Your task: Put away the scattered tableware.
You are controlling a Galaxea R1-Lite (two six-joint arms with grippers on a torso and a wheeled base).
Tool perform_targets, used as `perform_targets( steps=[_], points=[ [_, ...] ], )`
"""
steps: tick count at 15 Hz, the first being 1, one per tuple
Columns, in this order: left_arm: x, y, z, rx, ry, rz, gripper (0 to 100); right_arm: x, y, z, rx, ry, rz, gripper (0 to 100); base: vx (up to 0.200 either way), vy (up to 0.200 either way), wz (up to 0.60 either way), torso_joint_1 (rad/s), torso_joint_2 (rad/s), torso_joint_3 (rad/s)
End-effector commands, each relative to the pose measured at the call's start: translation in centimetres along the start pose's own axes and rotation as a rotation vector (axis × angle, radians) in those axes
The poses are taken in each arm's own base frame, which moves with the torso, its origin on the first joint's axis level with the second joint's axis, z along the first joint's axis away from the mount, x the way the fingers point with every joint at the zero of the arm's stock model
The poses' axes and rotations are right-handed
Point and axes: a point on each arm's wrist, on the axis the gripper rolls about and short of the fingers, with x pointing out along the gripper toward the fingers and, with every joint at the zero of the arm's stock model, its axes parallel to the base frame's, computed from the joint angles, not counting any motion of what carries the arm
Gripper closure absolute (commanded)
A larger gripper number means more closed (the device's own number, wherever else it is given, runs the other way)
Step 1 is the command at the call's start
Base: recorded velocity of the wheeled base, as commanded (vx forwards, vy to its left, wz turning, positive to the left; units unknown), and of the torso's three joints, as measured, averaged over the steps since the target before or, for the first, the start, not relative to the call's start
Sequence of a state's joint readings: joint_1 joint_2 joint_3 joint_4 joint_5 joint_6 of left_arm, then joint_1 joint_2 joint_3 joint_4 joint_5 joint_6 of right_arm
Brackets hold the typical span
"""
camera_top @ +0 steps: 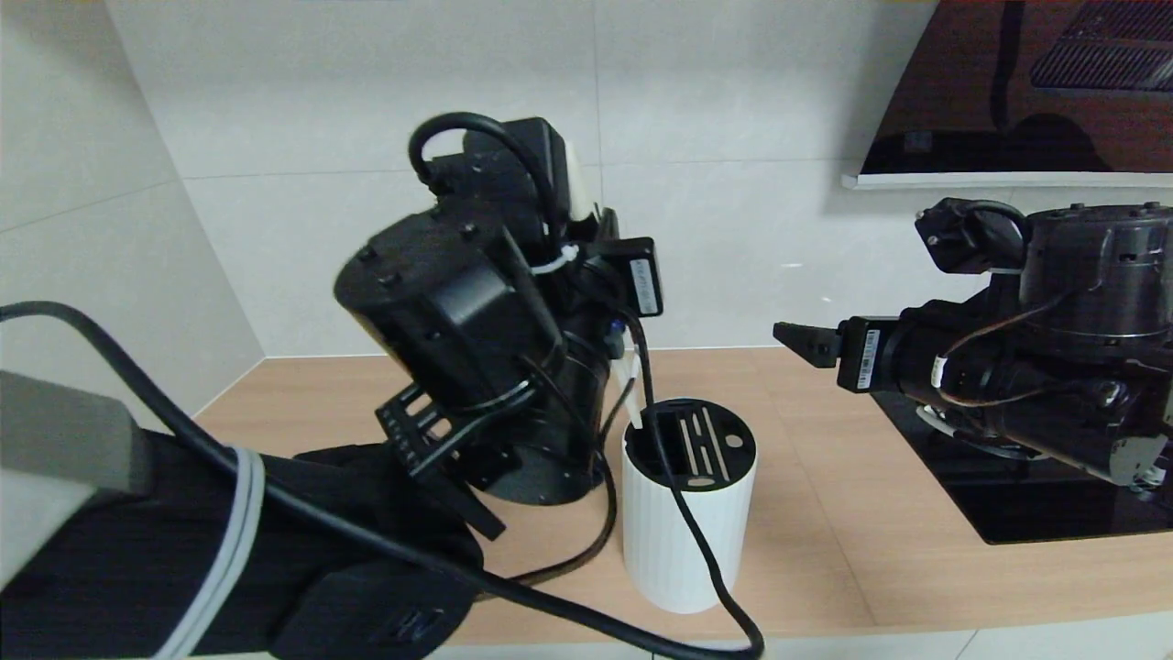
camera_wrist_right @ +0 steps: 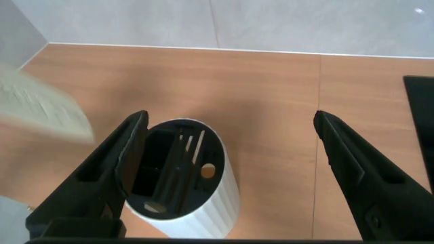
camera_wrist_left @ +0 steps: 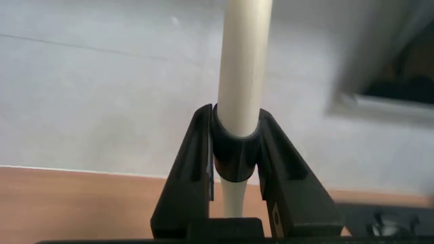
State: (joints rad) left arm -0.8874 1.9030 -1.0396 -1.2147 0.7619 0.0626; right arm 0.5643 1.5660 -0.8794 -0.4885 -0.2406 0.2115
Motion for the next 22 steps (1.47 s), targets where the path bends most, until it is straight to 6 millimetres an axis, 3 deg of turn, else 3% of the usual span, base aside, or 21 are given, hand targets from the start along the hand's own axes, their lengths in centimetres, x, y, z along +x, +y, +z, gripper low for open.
perform_targets(
  steps=[1,7,13,22],
  points=[
    [-0.6,-1.0,-1.5,0.021,0.032,-0.024,100,0.2,0.1,-0.2,-0.002,0.006,0.0,0,0.0,0.0,0.0,0.0,0.0,0.0],
    [-1.1,-1.8,-1.7,-0.005,0.021,-0.052,100,0.2,0.0,-0.2,-0.004,0.009,-0.002,0,0.0,0.0,0.0,0.0,0.0,0.0],
    [-0.7,-2.7,-5.6,0.024,0.052,-0.059,100,0.6,0.1,-0.6,-0.007,0.022,-0.003,0,0.0,0.0,0.0,0.0,0.0,0.0],
    [-0.7,-3.0,-7.7,0.052,0.082,-0.061,100,0.5,0.0,-0.8,-0.009,0.025,-0.004,0,0.0,0.0,0.0,0.0,0.0,0.0]
  ],
)
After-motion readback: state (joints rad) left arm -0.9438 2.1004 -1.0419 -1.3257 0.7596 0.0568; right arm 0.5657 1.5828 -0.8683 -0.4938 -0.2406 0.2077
